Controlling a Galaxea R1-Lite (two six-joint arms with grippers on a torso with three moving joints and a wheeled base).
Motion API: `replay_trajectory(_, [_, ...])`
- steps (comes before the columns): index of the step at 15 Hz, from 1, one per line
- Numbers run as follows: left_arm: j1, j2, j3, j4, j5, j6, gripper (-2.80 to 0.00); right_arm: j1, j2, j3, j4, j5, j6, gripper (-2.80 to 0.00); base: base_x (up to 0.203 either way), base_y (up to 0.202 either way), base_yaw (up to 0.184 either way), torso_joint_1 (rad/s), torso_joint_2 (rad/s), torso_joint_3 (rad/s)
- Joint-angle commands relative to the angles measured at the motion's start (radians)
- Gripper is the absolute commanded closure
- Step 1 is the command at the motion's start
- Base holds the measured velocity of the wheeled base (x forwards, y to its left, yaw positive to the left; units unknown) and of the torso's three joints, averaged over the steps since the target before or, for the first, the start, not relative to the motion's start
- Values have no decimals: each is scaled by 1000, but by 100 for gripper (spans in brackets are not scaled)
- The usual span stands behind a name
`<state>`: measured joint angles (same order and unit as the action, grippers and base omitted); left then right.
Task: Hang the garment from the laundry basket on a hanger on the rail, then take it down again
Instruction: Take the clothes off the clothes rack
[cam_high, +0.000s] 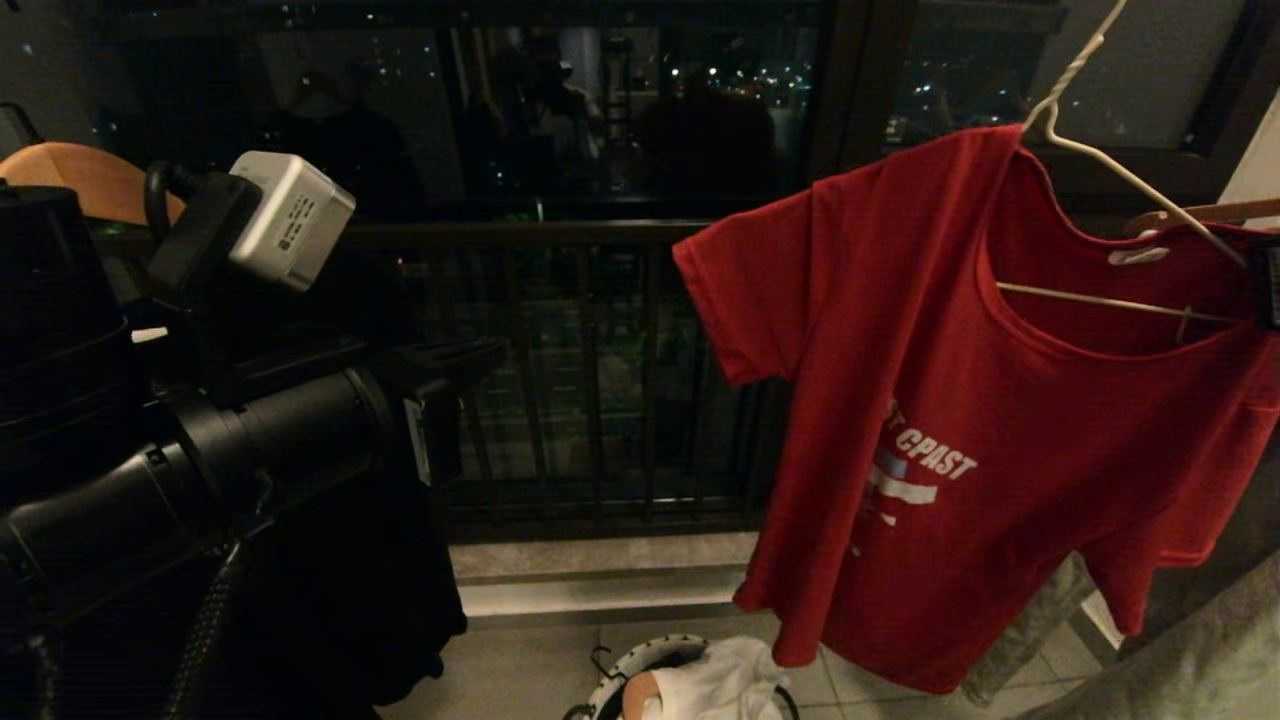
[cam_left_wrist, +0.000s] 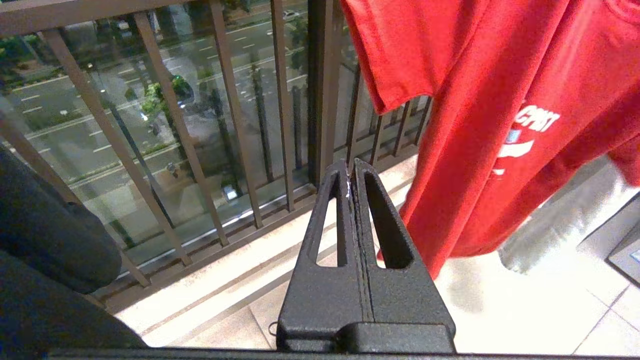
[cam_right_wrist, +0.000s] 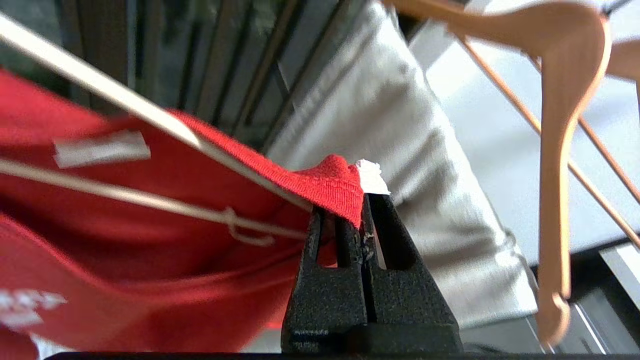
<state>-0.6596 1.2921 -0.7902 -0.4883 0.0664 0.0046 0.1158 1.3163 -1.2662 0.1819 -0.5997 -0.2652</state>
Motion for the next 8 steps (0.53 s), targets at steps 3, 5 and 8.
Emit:
replay_trajectory(3, [0, 7, 0, -4, 1, 0, 0, 1, 24, -1, -86, 38, -6, 0, 0, 0, 0, 0, 0, 0])
replay_trajectory(5, [0, 13, 0, -4, 1, 0, 0, 4, 26, -1, -98, 41, -6, 0, 0, 0, 0, 0, 0, 0])
replay_trajectory(8, [0, 15, 0, -3, 1, 0, 0, 30, 28, -4, -122, 50, -6, 0, 0, 0, 0, 0, 0, 0])
